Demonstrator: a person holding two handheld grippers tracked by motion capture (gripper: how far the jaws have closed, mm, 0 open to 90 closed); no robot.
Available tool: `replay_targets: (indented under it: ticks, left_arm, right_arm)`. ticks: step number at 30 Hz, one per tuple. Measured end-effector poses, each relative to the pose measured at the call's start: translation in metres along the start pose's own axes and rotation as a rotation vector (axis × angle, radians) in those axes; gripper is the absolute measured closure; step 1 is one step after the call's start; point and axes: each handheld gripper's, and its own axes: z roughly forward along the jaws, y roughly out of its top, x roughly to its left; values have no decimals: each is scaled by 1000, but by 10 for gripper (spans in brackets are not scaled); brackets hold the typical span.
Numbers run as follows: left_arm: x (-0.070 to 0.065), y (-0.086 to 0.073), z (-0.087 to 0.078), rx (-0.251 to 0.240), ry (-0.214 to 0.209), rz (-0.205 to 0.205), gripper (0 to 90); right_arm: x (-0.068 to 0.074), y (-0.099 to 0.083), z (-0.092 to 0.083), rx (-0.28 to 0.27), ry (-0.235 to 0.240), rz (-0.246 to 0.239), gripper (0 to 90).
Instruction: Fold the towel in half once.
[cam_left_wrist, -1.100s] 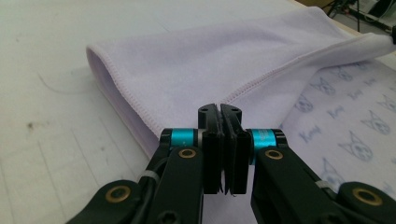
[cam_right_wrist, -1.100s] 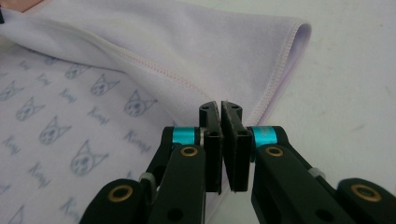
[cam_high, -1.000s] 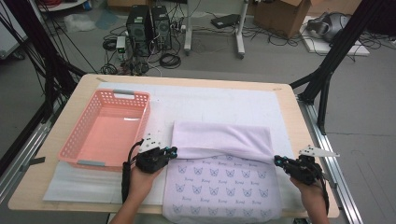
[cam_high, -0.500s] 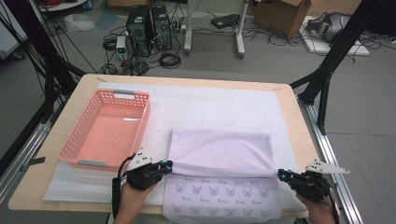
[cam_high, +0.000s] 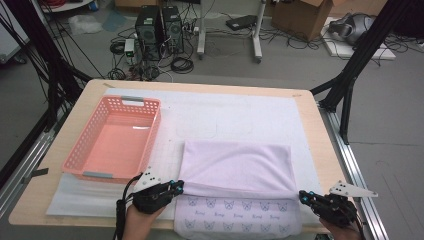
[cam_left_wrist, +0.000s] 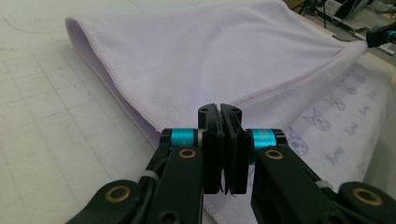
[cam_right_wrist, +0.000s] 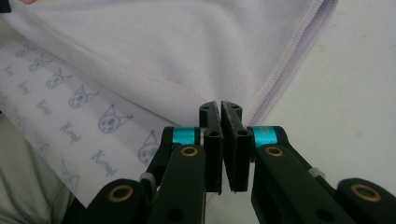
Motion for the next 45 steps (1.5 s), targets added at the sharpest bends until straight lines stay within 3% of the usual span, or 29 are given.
replay_targets:
  ticks: [14, 28, 30, 31, 32, 33, 38, 40, 43, 45]
  left_arm:
    - [-10, -7, -9, -2, -1, -9, 868]
    - [-26, -18, -33, 37, -77, 0, 852]
    - [-22, -12, -28, 10, -61, 18, 678]
    - [-18, -8, -24, -13, -51, 5, 611]
    - [-18, -8, -24, -13, -51, 5, 586]
    - [-12, -1, -19, -44, -29, 4, 559]
    - [5, 14, 6, -45, 10, 6, 534]
    - [22, 25, 27, -11, 22, -47, 561]
    - [39, 34, 48, 40, 53, -82, 620]
    - [45, 36, 58, 57, 89, -98, 642]
  right_arm:
    - [9, -9, -8, 2, 1, -5, 874]
    - [28, -24, -36, -5, 18, -6, 874]
    - [27, -24, -35, 2, 20, 3, 821]
    - [26, -22, -34, -5, 12, 11, 740]
    - [25, -19, -33, -16, 13, 28, 714]
    - [23, -17, -32, -25, 9, 32, 693]
    - [15, 1, -15, -31, -55, -7, 695]
    - [10, 8, -3, -19, -79, -23, 729]
    - [-1, 20, 19, 4, -109, -41, 776]
    - [-11, 28, 34, 9, -111, -26, 834]
